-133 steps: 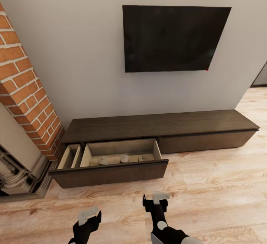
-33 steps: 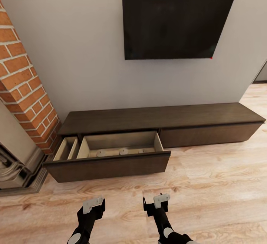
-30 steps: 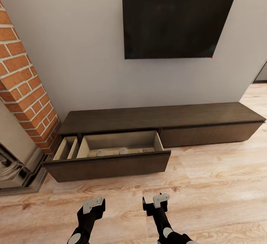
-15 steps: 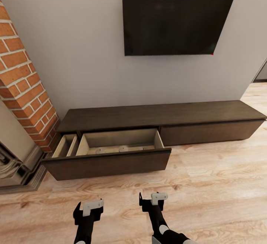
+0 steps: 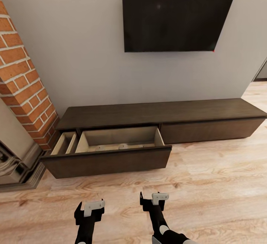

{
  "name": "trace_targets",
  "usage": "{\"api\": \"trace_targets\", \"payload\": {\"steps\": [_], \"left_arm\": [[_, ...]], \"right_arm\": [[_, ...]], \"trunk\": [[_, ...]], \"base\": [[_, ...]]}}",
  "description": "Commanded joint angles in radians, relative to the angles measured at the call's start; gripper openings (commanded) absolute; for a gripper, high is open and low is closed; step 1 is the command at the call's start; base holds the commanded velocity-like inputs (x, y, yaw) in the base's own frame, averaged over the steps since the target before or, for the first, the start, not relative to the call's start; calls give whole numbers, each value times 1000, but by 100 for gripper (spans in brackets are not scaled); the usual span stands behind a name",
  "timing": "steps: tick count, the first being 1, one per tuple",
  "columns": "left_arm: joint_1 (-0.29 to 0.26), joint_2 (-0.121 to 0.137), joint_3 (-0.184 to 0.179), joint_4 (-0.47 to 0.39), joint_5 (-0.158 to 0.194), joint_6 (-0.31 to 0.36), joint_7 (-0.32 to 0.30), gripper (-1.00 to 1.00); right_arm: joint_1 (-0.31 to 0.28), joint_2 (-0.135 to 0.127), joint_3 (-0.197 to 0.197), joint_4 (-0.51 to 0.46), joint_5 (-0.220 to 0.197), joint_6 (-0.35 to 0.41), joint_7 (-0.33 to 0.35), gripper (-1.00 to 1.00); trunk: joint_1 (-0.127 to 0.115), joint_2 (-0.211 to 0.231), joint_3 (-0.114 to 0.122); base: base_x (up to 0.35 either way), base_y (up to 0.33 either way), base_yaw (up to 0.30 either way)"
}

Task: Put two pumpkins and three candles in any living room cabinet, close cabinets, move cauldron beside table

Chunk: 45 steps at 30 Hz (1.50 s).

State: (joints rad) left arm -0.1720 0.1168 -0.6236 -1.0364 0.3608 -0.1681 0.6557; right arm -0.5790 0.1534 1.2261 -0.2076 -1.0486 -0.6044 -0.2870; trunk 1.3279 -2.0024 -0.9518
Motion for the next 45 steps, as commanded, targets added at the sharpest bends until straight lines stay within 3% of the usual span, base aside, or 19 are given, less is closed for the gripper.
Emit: {"api": "trace_targets", "payload": {"steps": [1,10,14,25,45], "left_arm": [[-1,1,-5,-1,10,-7,6,100],[-1,3,-5,-1,11,-6,4,100],[-1,1,-5,-1,12,-5,4,100],[3,0,-5,1,13,-5,5,100],[5,-2,-5,1,13,-4,4,100]], "right_arm": [[-1,0,9,0,-2,-2,-9,100],[-1,-3,9,-7,4,-12,-6,100],[-1,-3,10,-8,9,-51,-1,100],[-1,-2,10,-7,9,-61,1,100],[-1,-1,12,-6,4,-60,0,100]], "trunk": [[4,-8,-4],[38,-71,-32],[38,-71,-32],[38,-71,-32],[38,-71,-32]], "base": [[0,0,0],[0,0,0],[0,0,0],[20,1,0],[271,5,0]]}}
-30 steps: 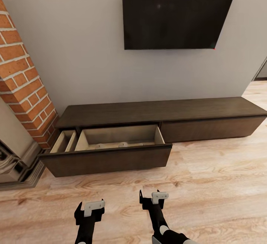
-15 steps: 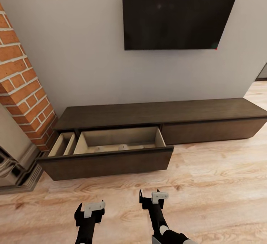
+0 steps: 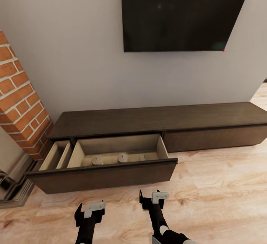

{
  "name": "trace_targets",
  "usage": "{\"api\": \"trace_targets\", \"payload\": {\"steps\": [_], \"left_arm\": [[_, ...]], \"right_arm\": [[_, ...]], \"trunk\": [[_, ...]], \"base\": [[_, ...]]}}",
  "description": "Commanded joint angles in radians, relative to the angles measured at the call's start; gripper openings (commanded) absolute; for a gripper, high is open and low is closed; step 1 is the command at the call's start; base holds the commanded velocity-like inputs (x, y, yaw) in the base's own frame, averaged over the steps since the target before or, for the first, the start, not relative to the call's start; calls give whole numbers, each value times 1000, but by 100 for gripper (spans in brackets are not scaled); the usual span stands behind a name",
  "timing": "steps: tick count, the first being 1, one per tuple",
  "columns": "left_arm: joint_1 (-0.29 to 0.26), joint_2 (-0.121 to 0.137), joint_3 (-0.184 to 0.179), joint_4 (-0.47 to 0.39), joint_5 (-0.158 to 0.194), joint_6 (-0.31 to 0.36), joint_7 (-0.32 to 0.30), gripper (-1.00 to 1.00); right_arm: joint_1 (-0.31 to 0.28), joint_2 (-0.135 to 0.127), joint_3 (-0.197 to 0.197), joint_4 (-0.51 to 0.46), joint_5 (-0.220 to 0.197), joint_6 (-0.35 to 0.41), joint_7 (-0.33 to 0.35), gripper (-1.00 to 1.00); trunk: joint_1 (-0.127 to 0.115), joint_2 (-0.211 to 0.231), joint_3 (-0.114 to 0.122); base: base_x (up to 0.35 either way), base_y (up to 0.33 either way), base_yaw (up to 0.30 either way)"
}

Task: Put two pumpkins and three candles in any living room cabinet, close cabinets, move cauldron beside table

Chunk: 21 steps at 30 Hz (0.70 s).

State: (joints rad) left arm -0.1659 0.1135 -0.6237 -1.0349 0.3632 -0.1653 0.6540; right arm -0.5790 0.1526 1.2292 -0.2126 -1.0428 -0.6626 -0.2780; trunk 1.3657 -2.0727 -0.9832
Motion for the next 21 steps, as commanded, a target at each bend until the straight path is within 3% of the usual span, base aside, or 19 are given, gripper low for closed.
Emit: {"api": "trace_targets", "payload": {"steps": [1,10,21], "left_arm": [[-1,1,-5,-1,11,-7,6,100],[-1,2,-5,-1,11,-6,6,100],[-1,2,-5,0,11,-6,6,100]], "right_arm": [[-1,0,9,-1,-3,-1,-9,100],[-1,4,9,1,-3,1,-9,100],[-1,8,9,6,-5,3,-9,100]], "trunk": [[0,0,-1],[0,0,-1],[0,0,-1]], "base": [[323,0,0],[311,0,0],[155,32,0]]}}
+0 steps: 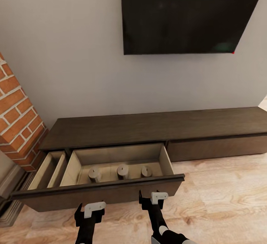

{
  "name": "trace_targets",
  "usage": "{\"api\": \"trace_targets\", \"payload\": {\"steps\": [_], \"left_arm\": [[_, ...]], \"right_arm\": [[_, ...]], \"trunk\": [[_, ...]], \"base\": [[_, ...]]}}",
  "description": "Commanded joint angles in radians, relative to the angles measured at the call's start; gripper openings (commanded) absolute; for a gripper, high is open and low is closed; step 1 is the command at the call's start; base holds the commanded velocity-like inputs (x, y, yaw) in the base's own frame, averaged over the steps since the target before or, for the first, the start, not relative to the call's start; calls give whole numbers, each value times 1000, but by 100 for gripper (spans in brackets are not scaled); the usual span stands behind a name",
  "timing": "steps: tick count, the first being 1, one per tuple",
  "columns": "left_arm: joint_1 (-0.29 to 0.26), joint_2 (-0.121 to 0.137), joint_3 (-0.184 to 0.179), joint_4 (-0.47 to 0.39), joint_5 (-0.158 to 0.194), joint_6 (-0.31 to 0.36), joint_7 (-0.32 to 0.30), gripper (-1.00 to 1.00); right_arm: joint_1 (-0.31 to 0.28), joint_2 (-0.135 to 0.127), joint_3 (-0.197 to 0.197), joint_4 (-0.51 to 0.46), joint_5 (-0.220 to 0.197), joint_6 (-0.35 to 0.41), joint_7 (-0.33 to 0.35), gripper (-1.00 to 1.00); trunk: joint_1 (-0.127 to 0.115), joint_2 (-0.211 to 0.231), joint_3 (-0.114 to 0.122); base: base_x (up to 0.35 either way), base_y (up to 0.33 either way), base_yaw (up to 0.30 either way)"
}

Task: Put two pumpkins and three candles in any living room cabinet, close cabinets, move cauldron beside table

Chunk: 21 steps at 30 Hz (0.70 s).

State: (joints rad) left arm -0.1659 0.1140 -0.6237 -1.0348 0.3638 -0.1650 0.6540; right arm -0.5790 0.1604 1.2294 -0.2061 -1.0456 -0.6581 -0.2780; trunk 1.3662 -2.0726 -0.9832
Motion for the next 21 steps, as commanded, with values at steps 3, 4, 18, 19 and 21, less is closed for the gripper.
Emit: {"api": "trace_targets", "payload": {"steps": [3,4,18,19,21], "left_arm": [[-1,1,-5,0,11,-7,6,100],[-1,1,-5,1,11,-7,7,100],[-1,4,-4,0,11,-7,6,100],[-1,4,-4,-1,11,-7,7,100],[-1,4,-4,-1,11,-7,7,100]], "right_arm": [[-1,0,9,0,-2,-2,-9,100],[-1,1,9,1,-2,-2,-9,100],[-1,0,9,6,-4,5,-7,100],[-1,0,9,6,-2,10,-6,100],[-1,0,10,6,0,19,-5,100]], "trunk": [[0,0,-1],[0,0,-1],[31,-56,-26],[34,-63,-29],[42,-77,-35]], "base": [[21,6,0],[8,2,0],[1,0,0],[0,0,0],[0,0,0]]}}
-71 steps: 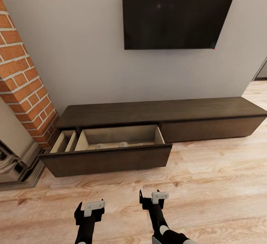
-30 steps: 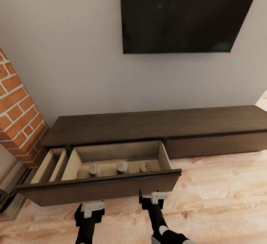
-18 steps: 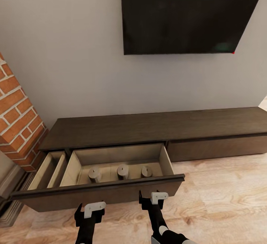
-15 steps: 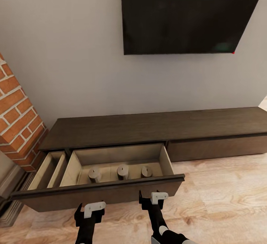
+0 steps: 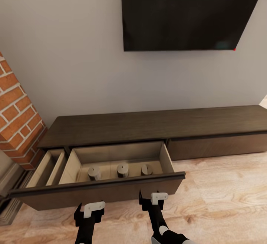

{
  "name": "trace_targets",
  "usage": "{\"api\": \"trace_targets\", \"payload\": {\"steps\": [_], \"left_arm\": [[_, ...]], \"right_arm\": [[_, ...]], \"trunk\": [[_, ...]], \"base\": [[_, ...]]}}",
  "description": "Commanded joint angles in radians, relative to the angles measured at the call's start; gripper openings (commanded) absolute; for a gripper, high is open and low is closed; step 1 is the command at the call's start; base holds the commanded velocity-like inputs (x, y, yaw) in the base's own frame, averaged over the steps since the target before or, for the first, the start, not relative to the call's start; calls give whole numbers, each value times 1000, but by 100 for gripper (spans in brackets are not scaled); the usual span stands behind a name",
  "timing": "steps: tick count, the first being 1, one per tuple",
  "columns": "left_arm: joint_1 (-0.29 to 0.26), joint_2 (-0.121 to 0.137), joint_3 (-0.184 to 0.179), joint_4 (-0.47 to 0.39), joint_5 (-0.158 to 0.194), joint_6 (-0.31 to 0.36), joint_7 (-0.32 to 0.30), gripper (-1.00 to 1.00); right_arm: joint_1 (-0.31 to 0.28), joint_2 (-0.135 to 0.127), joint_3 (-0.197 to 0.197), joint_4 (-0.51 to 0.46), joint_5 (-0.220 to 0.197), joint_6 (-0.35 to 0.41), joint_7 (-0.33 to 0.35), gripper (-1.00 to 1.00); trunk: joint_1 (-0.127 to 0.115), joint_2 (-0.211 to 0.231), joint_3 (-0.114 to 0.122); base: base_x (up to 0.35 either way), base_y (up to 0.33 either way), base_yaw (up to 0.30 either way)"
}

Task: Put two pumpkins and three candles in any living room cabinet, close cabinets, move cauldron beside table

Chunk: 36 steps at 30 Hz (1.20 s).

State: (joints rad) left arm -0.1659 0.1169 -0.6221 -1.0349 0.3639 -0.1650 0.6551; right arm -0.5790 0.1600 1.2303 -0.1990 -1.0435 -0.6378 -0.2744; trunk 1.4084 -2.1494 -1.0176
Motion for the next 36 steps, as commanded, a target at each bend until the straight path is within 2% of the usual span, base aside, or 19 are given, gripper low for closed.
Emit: {"api": "trace_targets", "payload": {"steps": [1,10,26,36], "left_arm": [[-1,2,-5,-1,10,-7,6,100],[0,3,-5,-1,10,-7,5,100],[0,2,-5,-1,10,-7,7,100],[0,2,-5,-1,10,-5,8,100]], "right_arm": [[-1,0,9,-1,0,4,-8,100],[-1,-2,13,0,5,19,-5,100],[-1,-3,14,-2,11,47,-5,100],[-1,-3,14,-2,11,47,-5,100]], "trunk": [[4,-8,-4],[38,-71,-32],[38,-71,-32],[38,-71,-32]], "base": [[0,0,0],[0,0,0],[3,0,0],[160,0,0]]}}
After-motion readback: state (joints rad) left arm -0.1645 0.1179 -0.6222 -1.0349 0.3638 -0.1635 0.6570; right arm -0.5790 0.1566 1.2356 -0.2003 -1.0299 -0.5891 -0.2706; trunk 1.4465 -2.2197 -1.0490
